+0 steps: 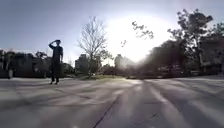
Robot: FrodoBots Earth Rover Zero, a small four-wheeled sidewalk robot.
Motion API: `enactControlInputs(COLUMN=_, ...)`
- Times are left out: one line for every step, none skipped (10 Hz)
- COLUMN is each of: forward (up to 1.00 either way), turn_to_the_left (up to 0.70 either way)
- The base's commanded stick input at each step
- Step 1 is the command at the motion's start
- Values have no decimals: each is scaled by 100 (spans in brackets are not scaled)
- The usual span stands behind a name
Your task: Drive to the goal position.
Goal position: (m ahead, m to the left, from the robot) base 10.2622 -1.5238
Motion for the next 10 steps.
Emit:
enactControlInputs(forward=69, turn_to_the_left=0)
enactControlInputs(forward=69, turn_to_the_left=0)
enactControlInputs(forward=69, turn_to_the_left=0)
enactControlInputs(forward=69, turn_to_the_left=0)
enactControlInputs(forward=68, turn_to_the_left=0)
enactControlInputs(forward=69, turn_to_the_left=0)
enactControlInputs(forward=69, turn_to_the_left=0)
enactControlInputs(forward=69, turn_to_the_left=0)
enactControlInputs(forward=69, turn_to_the_left=0)
enactControlInputs(forward=69, turn_to_the_left=0)
